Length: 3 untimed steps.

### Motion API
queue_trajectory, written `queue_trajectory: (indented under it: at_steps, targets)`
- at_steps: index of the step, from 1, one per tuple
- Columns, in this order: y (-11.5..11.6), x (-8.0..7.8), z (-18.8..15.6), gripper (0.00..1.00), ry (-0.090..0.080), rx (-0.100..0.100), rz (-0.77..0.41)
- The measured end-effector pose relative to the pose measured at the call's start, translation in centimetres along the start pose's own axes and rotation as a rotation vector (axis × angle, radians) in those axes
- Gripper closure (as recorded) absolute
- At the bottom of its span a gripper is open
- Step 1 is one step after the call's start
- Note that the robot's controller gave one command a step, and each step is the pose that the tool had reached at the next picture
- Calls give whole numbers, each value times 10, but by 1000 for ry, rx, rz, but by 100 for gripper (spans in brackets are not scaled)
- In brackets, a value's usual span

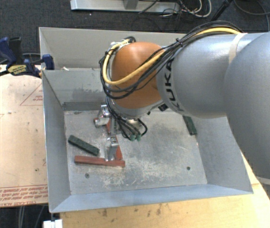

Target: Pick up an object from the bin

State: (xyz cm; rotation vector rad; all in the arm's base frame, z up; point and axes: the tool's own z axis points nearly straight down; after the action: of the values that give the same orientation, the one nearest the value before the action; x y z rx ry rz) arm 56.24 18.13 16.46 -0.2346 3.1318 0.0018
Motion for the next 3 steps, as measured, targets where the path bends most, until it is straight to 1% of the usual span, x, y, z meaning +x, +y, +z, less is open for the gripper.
queue_trajectory:
  at_steps: [1, 2, 3]
  targets:
    - [19, 10, 82, 100, -18, -6, -94]
    - [19, 10, 82, 100, -19, -7, -94]
    - [37, -4, -64, 100, -7, -1, -120]
